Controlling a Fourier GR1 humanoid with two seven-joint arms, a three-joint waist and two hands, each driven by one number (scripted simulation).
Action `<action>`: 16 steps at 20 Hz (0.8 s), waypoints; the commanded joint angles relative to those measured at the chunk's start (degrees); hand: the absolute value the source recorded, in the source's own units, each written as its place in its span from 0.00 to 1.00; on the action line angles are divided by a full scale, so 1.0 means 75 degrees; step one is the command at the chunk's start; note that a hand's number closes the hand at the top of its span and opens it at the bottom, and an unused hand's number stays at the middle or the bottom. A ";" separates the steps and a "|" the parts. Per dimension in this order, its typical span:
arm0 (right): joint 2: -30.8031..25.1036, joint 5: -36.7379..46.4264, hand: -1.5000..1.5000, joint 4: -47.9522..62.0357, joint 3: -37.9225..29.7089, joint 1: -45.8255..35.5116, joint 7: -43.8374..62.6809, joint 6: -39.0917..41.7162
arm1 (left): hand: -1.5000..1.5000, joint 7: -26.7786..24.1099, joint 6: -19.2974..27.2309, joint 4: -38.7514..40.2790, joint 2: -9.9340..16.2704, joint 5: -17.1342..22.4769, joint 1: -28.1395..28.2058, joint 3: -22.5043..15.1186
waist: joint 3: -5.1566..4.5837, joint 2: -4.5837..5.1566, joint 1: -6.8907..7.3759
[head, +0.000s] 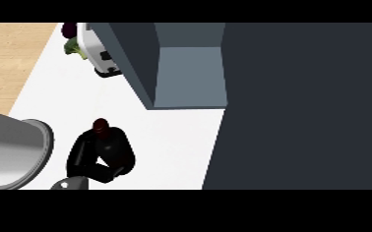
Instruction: Pick up the wine, place it into the cabinet and close the cabinet
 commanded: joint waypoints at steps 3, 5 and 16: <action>-0.0726 0.0381 0.00 -0.1776 -0.0313 0.0675 0.0268 0.0142 | 1.00 0.0411 -0.0047 -0.0520 -0.0318 0.0013 0.0070 -0.0328 | 0.0014 -0.0018 0.0005; -0.0244 0.0687 0.00 -0.1111 -0.0051 0.0291 0.0247 -0.0035 | 1.00 0.0185 -0.0670 -0.0696 -0.0319 0.0175 0.0428 -0.0471 | 0.0005 -0.0012 0.0073; -0.0650 0.0440 0.00 -0.1062 0.0117 0.1015 -0.0779 -0.0163 | 1.00 0.2216 -0.0216 -0.3300 -0.0814 0.0473 0.0750 -0.1115 | 0.0015 -0.0005 0.0069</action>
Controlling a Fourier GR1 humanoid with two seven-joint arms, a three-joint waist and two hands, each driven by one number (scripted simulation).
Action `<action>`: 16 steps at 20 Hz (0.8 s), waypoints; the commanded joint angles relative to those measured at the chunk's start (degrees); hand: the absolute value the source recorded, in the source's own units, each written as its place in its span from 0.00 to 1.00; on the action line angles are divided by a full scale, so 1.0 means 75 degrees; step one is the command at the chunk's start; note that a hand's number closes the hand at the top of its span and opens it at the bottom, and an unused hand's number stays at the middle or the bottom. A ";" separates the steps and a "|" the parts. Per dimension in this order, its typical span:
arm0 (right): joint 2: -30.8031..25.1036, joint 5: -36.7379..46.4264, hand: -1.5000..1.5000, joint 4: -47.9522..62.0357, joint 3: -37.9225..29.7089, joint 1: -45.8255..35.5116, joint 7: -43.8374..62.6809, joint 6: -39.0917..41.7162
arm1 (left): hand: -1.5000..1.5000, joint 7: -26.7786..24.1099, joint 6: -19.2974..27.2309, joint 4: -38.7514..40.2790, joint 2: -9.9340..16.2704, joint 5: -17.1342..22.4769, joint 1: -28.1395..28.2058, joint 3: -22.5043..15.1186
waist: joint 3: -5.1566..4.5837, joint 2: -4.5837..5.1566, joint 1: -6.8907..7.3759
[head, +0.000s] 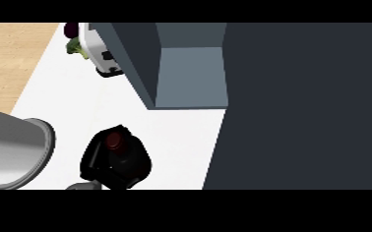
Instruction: Pick up the wine, place it into the cabinet and close the cabinet
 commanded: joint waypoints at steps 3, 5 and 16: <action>-0.0345 0.0608 0.00 -0.1549 -0.0075 0.0350 0.0620 -0.0005 | 1.00 0.0912 0.0412 -0.1276 -0.0181 0.0246 0.0362 -0.0846 | -0.0003 0.0009 -0.0004; -0.0409 0.0468 0.00 -0.1687 -0.0299 0.0019 0.1107 -0.0018 | 1.00 0.1467 0.0653 -0.1716 -0.0184 0.0453 0.0174 -0.1004 | -0.0010 0.0005 -0.0010; -0.0721 0.0213 0.00 -0.1758 -0.0450 0.0283 0.0659 -0.0075 | 1.00 0.1399 0.3527 -0.1694 -0.0187 0.0450 -0.0722 -0.2234 | -0.0020 0.0035 -0.0093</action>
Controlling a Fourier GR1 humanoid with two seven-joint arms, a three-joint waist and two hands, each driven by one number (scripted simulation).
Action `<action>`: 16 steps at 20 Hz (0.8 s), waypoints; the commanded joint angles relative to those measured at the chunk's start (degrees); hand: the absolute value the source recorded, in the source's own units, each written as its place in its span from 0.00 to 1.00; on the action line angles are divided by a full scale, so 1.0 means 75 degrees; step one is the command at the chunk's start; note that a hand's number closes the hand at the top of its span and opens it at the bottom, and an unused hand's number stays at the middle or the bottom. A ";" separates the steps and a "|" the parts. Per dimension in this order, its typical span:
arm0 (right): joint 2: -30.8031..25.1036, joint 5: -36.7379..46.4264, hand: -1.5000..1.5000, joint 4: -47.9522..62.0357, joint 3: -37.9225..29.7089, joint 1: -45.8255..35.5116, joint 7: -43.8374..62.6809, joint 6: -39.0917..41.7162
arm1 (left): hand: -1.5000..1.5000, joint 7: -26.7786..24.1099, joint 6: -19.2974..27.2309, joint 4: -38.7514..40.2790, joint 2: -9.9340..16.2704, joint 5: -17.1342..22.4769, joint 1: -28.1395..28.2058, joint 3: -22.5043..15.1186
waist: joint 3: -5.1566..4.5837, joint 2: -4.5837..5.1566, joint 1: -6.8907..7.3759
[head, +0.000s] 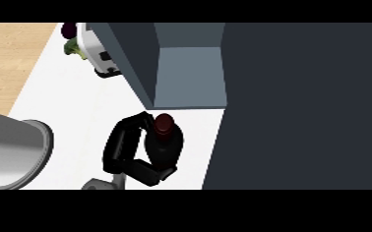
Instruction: Pick up the wine, place it into the cabinet and close the cabinet
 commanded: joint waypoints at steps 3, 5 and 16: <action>-0.0293 0.0242 0.00 -0.1512 0.0228 0.0982 -0.0088 -0.0029 | 1.00 0.0445 0.1036 0.0201 -0.0006 -0.0236 -0.0926 -0.0026 | 0.0010 0.0002 -0.0058; -0.0471 -0.0307 0.00 -0.1575 -0.0339 0.0818 0.0009 0.0174 | 1.00 0.0233 0.1248 0.0664 -0.0006 -0.0386 -0.1145 -0.0018 | 0.0011 0.0025 -0.0031; -0.0293 0.0148 0.00 -0.1448 0.0314 0.1110 -0.0179 0.0062 | 1.00 0.0460 0.1483 0.1891 -0.0005 -0.0299 -0.2686 0.0118 | -0.0004 0.0014 -0.0055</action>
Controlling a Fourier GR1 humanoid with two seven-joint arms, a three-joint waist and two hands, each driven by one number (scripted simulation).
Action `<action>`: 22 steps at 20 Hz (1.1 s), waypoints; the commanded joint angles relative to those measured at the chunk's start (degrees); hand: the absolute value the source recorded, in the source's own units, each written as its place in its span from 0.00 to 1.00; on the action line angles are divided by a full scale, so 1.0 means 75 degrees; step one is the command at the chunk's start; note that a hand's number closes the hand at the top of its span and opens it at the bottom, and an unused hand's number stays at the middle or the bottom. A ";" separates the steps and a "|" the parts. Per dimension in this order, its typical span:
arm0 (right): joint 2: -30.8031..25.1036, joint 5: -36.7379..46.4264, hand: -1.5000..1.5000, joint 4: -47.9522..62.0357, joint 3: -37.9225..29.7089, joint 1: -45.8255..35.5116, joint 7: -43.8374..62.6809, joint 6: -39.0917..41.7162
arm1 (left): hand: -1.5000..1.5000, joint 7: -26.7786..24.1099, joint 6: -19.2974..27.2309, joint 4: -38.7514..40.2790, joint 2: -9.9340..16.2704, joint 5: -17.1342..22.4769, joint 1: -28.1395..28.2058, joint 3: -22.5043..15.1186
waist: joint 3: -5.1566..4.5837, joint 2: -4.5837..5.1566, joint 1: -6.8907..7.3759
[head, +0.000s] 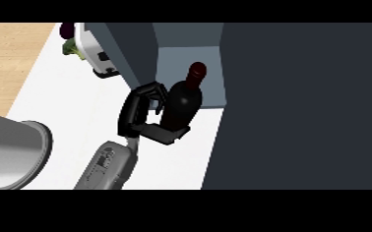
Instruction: Pick up the wine, place it into the cabinet and close the cabinet
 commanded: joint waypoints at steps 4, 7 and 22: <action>-0.0227 -0.0240 0.00 -0.1499 -0.0277 0.0411 0.0437 0.0227 | 1.00 -0.0018 -0.0042 0.1502 -0.0020 0.0210 -0.1247 0.0155 | -0.0003 0.0024 -0.0007; -0.0189 -0.0140 0.00 -0.1433 0.0079 0.0877 -0.0184 0.0200 | 1.00 -0.0652 0.0286 0.2203 -0.0020 0.0555 -0.1546 -0.0027 | -0.0002 0.0030 -0.0113; -0.0139 -0.0293 0.00 -0.1440 0.0232 0.0926 -0.0369 0.0336 | 1.00 -0.0966 0.0798 0.4856 -0.0020 0.2048 -0.3911 -0.0091 | -0.0006 0.0065 -0.0227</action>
